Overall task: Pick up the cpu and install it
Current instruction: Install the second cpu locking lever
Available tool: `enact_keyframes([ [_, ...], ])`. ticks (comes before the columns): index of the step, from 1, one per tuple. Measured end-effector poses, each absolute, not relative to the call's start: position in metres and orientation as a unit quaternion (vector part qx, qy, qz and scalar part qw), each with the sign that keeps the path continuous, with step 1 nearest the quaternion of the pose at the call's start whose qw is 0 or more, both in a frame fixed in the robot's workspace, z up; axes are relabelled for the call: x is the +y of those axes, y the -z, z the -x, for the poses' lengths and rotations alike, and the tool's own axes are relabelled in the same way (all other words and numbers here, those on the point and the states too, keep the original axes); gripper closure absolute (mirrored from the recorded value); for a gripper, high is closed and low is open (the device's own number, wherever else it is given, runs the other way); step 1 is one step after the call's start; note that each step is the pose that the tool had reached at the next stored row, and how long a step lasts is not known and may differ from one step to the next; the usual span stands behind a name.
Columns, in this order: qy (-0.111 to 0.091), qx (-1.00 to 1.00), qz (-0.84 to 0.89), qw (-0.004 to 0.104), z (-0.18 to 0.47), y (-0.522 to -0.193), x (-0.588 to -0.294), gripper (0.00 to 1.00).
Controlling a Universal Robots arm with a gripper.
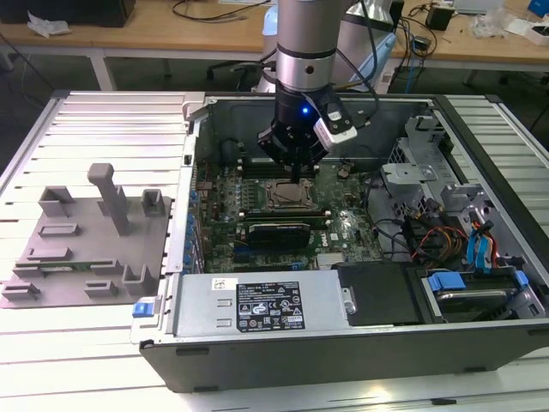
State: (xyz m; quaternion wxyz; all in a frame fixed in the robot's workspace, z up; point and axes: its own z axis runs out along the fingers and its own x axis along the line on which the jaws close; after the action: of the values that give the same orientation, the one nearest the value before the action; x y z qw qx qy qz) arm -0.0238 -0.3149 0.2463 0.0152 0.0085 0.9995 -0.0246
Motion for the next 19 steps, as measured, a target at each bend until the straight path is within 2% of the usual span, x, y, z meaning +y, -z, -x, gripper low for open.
enact_keyframes([
  [1,0.025,1.0,-0.008,0.015,0.024,-0.246,-0.333,0.89],
  [2,0.024,1.0,-0.008,0.015,0.024,-0.246,-0.34,0.89],
  [14,0.024,1.0,-0.009,0.015,0.024,-0.246,-0.355,0.89],
  [19,0.005,1.0,-0.009,0.015,0.024,-0.244,-0.363,0.89],
])
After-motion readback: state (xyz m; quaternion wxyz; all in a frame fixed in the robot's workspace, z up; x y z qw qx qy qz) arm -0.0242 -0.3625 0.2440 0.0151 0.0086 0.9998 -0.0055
